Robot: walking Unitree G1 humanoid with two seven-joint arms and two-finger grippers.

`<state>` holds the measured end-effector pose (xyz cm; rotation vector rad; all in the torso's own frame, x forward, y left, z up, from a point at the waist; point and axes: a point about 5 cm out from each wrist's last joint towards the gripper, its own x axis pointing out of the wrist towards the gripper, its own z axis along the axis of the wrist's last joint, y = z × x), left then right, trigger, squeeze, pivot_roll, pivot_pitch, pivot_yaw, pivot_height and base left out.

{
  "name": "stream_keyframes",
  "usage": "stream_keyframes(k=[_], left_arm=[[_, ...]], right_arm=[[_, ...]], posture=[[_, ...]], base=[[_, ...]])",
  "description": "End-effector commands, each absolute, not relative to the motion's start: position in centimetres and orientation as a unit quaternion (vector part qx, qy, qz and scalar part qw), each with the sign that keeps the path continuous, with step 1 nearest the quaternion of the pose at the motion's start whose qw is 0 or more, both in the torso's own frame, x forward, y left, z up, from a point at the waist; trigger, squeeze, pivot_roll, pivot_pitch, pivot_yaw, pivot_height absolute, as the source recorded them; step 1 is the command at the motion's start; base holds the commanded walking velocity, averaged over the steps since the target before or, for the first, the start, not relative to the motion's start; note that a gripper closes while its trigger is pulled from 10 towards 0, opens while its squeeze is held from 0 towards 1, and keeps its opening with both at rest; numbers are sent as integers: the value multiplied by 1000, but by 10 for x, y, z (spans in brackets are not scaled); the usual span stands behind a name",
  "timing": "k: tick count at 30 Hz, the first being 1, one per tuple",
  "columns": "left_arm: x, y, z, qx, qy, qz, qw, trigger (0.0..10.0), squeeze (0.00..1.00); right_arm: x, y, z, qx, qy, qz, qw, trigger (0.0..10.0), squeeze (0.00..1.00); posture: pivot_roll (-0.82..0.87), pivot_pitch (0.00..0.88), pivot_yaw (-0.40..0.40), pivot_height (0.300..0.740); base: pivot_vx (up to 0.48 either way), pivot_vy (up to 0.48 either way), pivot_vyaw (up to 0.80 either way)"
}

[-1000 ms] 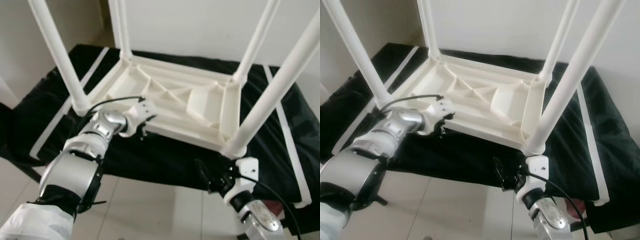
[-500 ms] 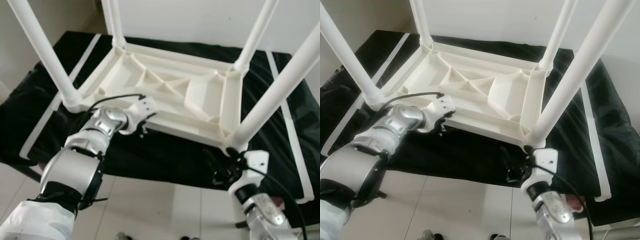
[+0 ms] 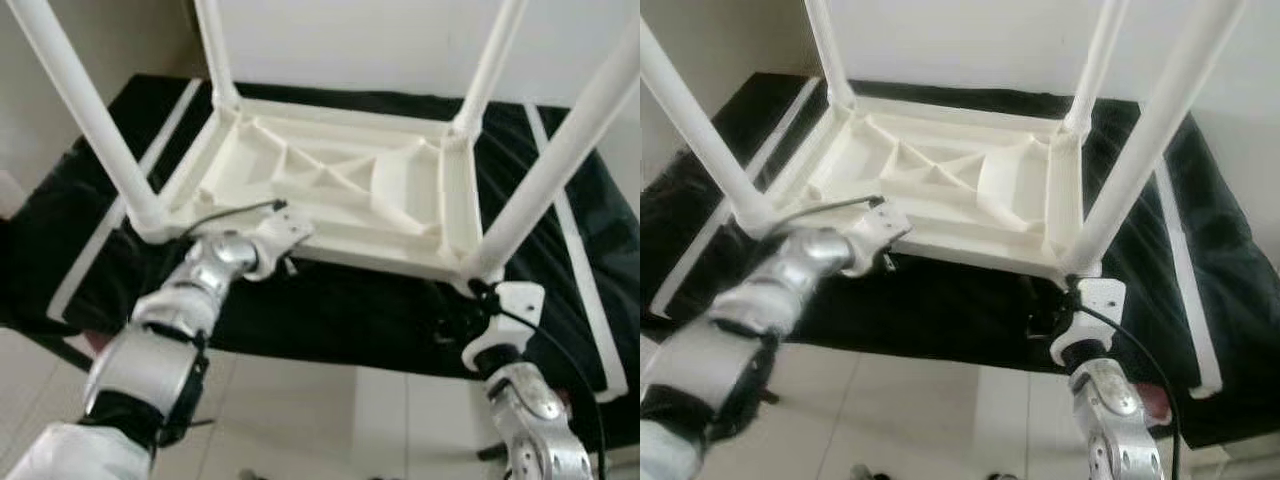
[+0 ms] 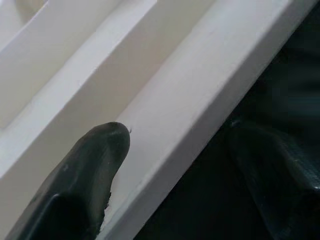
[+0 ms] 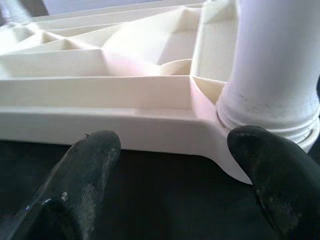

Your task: Building children table

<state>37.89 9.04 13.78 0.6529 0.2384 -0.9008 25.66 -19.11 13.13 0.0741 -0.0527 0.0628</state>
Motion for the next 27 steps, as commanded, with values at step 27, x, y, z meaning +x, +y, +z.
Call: stream_keyframes(k=[27], left_arm=[[288,-36,97,147,126,-544,817,10000,0]], right_arm=[[294,-203,120,18,-20,28,999,10000,0]], posture=[[-39,92,30,740]], base=[[0,0,0]])
